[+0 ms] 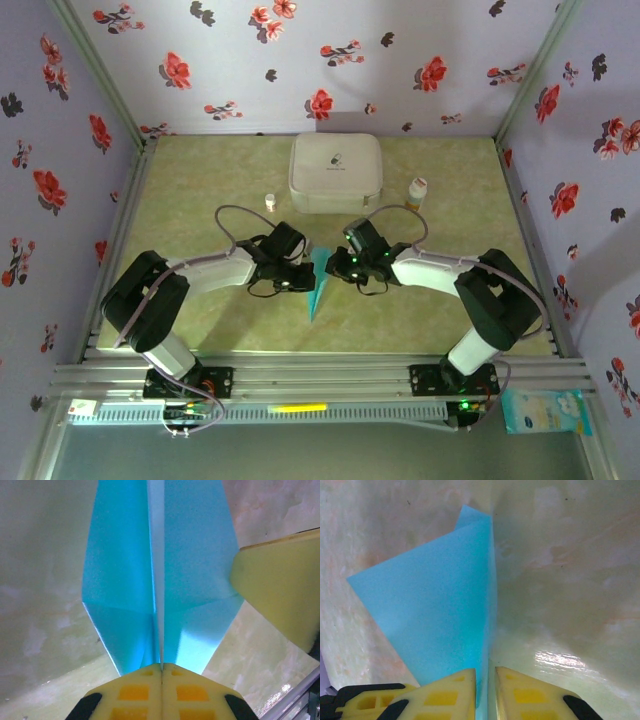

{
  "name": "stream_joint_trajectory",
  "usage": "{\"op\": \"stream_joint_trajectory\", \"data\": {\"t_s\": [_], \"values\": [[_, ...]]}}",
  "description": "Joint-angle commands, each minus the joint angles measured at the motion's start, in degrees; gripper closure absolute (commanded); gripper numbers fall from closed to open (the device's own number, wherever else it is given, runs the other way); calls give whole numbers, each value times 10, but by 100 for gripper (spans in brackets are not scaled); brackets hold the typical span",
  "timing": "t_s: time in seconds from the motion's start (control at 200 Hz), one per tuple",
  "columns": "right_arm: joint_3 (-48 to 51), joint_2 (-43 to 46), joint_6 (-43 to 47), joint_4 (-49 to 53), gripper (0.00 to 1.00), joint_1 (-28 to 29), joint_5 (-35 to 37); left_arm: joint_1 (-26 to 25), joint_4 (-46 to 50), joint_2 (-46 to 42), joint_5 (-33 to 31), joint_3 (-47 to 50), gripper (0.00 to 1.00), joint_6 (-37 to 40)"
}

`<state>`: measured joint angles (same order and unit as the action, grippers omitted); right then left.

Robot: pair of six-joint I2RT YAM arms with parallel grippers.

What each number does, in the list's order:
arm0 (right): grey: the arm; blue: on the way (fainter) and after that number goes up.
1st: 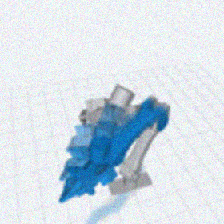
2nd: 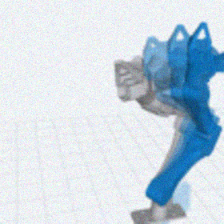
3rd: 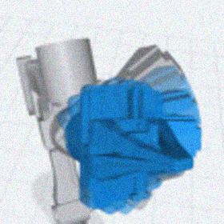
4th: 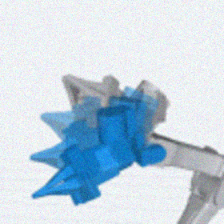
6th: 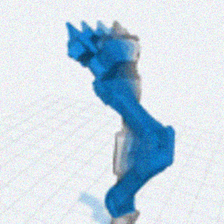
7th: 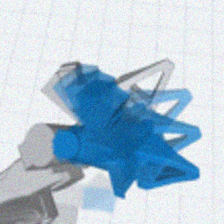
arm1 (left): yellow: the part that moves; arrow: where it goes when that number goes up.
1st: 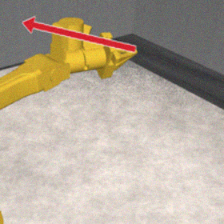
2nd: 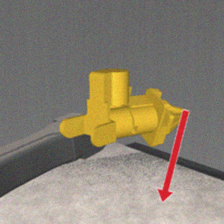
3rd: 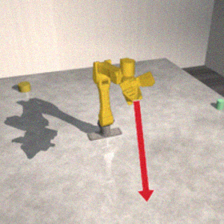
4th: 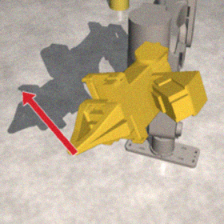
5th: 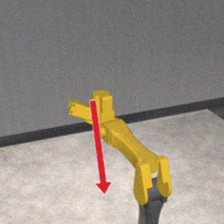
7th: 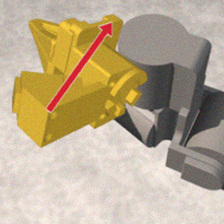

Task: Fold a paper plane with a square sheet of paper (pick it up from the middle)
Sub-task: Turn over a paper plane at the center of the table.

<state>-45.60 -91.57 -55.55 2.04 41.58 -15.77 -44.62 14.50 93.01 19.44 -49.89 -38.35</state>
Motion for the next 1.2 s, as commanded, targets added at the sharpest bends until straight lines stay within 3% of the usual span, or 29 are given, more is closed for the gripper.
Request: {"op": "stream_joint_trajectory", "data": {"t_s": [0.0, 0.305, 0.595, 0.94, 1.195], "values": [[-6, -1, 4, 19, 85, 4, 19, -4, 17, -9, -8, -13, 99, 17], [-5, -4, 4, 18, 90, 4, 19, -4, 19, -9, -10, -15, 95, 18], [-5, -4, -1, 1, 98, 4, 10, -7, 22, -49, -40, -10, 71, 14], [-4, -7, -6, -7, 97, 4, 7, -6, 17, -47, -53, -1, 58, 6], [-5, -10, -5, -9, 97, 4, 4, -6, -3, -15, -17, -5, 56, 1]]}}
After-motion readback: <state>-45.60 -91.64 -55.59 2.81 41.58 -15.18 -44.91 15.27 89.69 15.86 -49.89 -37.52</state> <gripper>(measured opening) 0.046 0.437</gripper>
